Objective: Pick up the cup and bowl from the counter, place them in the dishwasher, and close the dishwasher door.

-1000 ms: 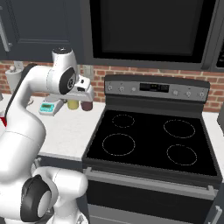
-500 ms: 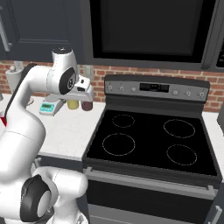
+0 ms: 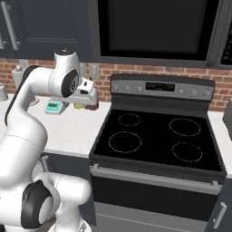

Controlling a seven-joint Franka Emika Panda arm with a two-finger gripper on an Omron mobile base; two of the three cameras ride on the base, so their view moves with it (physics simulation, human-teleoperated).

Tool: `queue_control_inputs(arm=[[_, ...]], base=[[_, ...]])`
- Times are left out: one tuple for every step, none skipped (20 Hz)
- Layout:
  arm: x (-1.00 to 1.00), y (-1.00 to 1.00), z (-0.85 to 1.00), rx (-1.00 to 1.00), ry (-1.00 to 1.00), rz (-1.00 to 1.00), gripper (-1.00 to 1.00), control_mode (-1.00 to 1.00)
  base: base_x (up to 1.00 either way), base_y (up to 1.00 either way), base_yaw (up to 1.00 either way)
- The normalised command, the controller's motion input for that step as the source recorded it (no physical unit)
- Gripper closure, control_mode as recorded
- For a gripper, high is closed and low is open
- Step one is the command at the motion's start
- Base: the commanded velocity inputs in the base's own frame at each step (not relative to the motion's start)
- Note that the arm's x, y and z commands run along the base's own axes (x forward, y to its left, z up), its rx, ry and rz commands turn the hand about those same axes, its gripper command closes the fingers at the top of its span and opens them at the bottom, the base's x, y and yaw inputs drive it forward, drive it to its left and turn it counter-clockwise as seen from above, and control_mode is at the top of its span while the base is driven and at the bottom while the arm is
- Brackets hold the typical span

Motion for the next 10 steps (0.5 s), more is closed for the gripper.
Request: queue_control_inputs(arm=[[0.0, 0.0, 0.0, 0.0, 0.0, 0.0, -1.0, 1.0], [0.0, 0.0, 0.0, 0.0, 0.0, 0.0, -1.0, 1.0], [0.0, 0.0, 0.0, 0.0, 0.0, 0.0, -1.0, 1.0], [0.0, 0.0, 0.0, 0.0, 0.0, 0.0, -1.0, 1.0], [0.0, 0.0, 0.0, 0.0, 0.0, 0.0, -1.0, 1.0], [0.0, 0.0, 0.0, 0.0, 0.0, 0.0, -1.0, 1.0], [0.0, 0.0, 0.0, 0.0, 0.0, 0.0, -1.0, 1.0], [0.0, 0.0, 0.0, 0.0, 0.0, 0.0, -1.0, 1.0], [0.0, 0.0, 0.0, 0.0, 0.0, 0.0, -1.0, 1.0], [0.0, 0.0, 0.0, 0.0, 0.0, 0.0, -1.0, 1.0]], base=[[-0.45, 0.1, 0.0], [-0.28, 0.1, 0.0], [-0.16, 0.09, 0.0], [-0.09, 0.09, 0.0], [0.0, 0.07, 0.0], [0.0, 0.05, 0.0], [0.0, 0.03, 0.0], [0.0, 0.0, 0.0], [0.0, 0.0, 0.0], [0.0, 0.0, 0.0]])
